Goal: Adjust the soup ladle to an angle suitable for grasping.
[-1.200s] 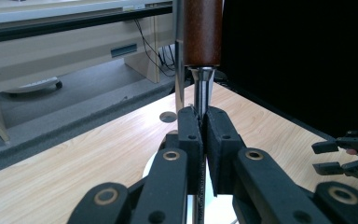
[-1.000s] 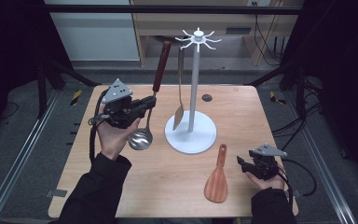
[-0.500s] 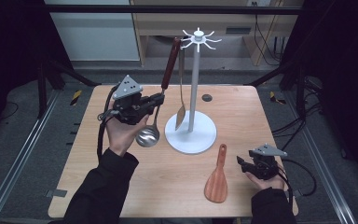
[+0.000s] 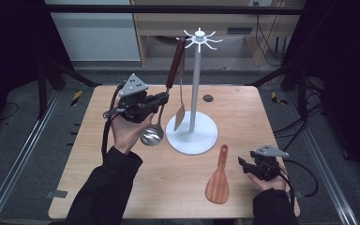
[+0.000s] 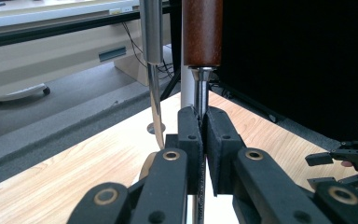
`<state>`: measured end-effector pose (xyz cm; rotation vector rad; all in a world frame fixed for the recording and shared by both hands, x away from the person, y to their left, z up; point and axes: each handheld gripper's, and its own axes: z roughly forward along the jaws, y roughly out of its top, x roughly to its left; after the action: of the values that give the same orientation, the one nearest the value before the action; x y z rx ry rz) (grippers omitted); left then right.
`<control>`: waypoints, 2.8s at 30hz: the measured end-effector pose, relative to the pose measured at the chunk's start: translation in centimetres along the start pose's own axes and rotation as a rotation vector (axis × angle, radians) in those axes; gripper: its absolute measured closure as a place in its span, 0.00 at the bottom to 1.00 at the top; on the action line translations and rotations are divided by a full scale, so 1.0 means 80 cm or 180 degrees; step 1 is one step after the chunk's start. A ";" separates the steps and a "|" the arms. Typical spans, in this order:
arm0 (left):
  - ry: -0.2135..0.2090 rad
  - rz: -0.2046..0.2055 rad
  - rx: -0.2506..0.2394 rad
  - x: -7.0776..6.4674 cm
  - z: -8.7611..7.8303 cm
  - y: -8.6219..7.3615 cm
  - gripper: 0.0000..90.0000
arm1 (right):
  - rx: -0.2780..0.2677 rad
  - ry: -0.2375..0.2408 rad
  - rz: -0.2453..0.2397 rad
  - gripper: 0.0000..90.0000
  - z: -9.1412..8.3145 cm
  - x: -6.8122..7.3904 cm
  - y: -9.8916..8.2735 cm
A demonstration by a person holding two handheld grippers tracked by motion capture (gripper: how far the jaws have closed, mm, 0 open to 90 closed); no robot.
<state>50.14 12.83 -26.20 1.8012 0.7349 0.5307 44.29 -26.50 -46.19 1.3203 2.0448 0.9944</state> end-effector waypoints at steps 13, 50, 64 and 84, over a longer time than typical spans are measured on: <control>-0.0028 -0.0032 0.0069 0.002 0.016 0.002 0.94 | 0.0006 0.0013 0.0007 0.48 0.000 0.000 0.000; -0.0030 0.0041 0.0281 0.009 0.052 0.011 0.94 | 0.0018 0.0039 0.0011 0.49 0.001 0.000 0.000; -0.0052 0.0077 0.0230 0.011 0.043 0.004 0.94 | 0.0018 0.0046 0.0023 0.49 0.001 0.001 0.000; -0.0054 0.0138 0.0180 -0.033 0.043 0.004 0.94 | 0.0030 0.0053 0.0042 0.49 0.000 0.001 0.000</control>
<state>50.58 8.60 -27.06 1.8755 0.7068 0.5270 44.28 -26.42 -46.17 1.3364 2.0581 1.0059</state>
